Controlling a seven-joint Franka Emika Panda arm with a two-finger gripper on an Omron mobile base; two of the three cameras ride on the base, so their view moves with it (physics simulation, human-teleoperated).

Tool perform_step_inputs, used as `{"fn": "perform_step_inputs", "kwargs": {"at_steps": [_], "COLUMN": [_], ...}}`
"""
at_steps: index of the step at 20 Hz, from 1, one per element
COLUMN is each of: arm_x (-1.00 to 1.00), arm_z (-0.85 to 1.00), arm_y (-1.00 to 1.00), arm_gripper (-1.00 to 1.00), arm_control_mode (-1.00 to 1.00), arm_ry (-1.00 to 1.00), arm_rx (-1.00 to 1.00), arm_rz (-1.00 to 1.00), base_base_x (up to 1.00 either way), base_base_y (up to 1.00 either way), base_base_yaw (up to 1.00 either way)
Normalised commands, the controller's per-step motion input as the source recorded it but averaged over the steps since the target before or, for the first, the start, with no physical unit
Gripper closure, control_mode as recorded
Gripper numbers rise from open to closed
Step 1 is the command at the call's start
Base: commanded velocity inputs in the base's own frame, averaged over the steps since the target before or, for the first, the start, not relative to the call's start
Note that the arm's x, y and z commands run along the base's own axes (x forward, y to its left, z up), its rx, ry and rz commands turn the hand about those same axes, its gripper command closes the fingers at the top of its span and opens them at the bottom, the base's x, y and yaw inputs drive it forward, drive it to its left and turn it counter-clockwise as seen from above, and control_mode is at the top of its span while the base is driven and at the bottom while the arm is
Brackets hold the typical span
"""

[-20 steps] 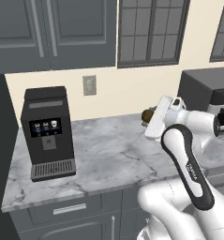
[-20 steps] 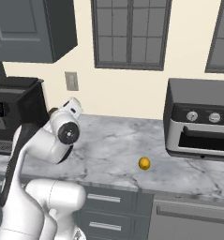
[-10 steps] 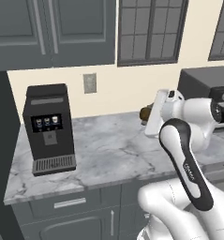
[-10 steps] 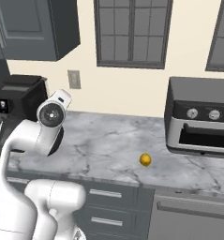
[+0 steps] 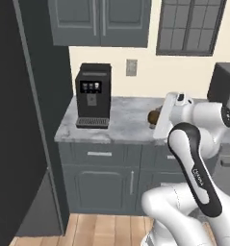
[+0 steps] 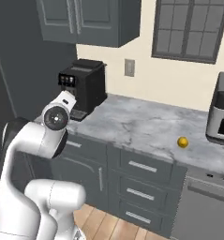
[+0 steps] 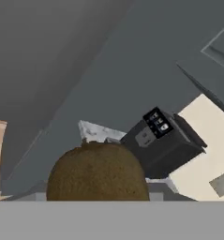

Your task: Place the beer on the top shelf of the fridge to keep it out of children's reach, and place the lemon and kiwi on lower shelves for easy access.

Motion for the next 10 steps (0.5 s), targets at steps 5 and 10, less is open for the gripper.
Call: {"fn": "perform_step_inputs", "kwargs": {"at_steps": [5, 10], "arm_x": [0.0, 0.0], "arm_z": [0.0, 0.0], "arm_y": [0.0, 0.0], "arm_gripper": [1.0, 1.0], "arm_control_mode": [1.0, 1.0], "arm_ry": [0.0, 0.0], "arm_rx": [0.0, 0.0], "arm_rz": [0.0, 0.0], "base_base_x": [-0.5, -0.36], "base_base_y": [0.48, 0.8], "base_base_yaw": [0.77, 0.77]}}
